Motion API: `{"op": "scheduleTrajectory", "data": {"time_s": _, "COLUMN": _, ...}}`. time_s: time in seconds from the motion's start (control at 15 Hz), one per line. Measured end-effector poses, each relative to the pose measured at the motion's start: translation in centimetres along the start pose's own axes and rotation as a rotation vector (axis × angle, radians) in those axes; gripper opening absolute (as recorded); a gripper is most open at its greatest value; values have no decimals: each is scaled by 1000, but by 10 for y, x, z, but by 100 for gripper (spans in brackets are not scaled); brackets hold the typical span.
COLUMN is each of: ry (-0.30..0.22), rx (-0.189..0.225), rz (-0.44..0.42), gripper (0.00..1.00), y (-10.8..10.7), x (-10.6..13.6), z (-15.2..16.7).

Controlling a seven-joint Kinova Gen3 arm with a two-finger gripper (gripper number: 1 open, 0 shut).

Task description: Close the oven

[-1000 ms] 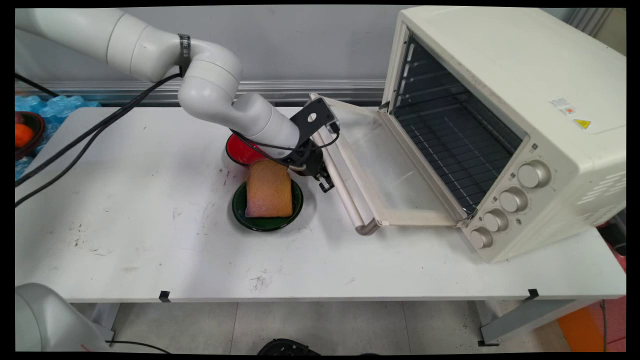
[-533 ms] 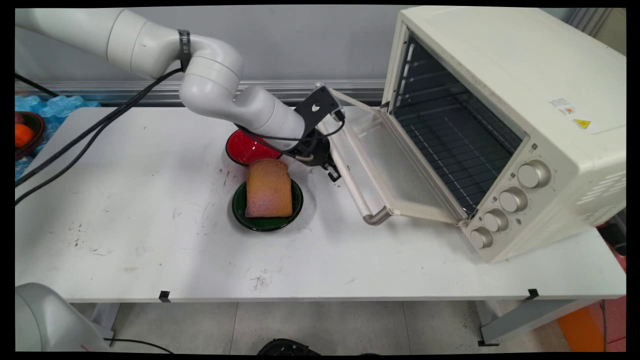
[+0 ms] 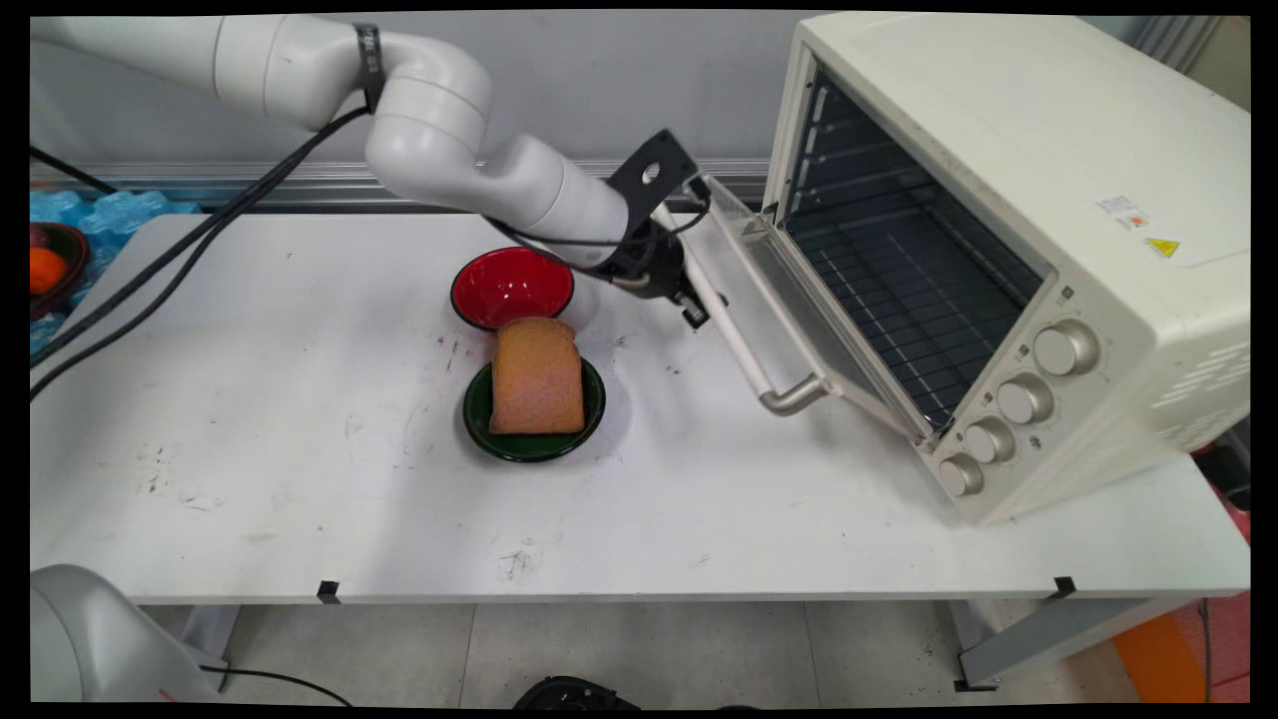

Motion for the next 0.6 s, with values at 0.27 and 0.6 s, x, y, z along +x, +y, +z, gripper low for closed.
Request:
{"op": "scheduleTrajectory", "data": {"time_s": 0.27, "ry": 37, "rx": 2, "rz": 4, "gripper": 0, "y": -2, "x": 17, "z": -4}}
{"op": "scheduleTrajectory", "data": {"time_s": 0.6, "ry": 85, "rx": 2, "rz": 13, "gripper": 0, "y": -6, "x": 43, "z": -8}}
